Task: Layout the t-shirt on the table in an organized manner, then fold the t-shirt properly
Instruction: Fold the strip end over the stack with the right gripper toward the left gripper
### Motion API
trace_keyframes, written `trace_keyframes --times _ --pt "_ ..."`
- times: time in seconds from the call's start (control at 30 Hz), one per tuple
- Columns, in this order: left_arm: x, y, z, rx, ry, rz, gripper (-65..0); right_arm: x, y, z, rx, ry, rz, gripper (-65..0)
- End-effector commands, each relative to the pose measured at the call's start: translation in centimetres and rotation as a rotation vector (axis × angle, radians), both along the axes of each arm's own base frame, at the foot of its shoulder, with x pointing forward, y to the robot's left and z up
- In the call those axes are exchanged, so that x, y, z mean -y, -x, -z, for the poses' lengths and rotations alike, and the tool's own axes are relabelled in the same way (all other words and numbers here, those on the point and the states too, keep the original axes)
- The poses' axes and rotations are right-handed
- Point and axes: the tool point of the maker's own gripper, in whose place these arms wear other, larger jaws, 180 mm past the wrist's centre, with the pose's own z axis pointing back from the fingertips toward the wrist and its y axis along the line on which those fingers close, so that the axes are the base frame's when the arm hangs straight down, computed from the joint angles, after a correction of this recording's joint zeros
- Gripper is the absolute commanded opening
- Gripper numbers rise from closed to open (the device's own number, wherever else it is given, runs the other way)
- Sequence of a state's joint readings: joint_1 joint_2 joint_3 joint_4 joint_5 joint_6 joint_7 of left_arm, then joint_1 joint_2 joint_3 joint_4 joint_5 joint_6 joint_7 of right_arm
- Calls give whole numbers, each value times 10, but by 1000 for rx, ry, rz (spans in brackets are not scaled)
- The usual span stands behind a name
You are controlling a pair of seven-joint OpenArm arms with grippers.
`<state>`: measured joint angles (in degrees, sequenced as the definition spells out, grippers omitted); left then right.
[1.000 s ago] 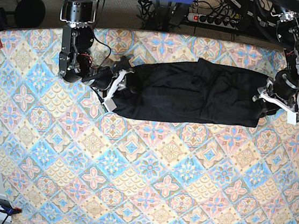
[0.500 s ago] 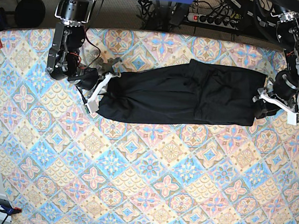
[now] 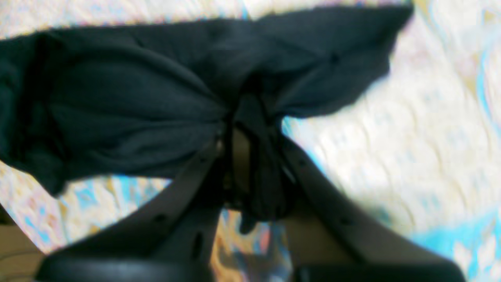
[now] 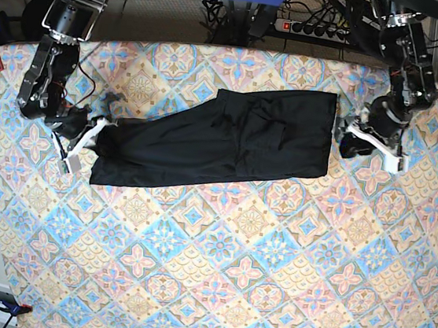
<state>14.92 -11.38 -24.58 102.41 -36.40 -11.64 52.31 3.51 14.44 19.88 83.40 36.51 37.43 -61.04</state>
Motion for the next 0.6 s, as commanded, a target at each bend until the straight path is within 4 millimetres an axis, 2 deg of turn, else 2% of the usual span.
trace_keyframes --times 0.0,0.1,0.13,0.23,0.37,0.57 --pt "-6 -5 -7 31 -9 -14 -385 1 -18 -32 113 -1 -10 -650" --pt "-4 -2 4 7 16 -28 -385 -17 -24 -58 196 34 -78 -650" --pt "-4 -3 5 15 18 -35 -385 -32 -23 -64 216 40 -124 -650" --pt "-4 -1 14 3 22 -45 -385 -84 -5 -63 232 11 -253 -650" --pt "0 0 19 -11 30 -35 -385 -156 10 -85 320 -88 -381 -650" --pt "0 0 19 -13 32 -38 -385 -237 39 -92 322 -189 -545 -650"
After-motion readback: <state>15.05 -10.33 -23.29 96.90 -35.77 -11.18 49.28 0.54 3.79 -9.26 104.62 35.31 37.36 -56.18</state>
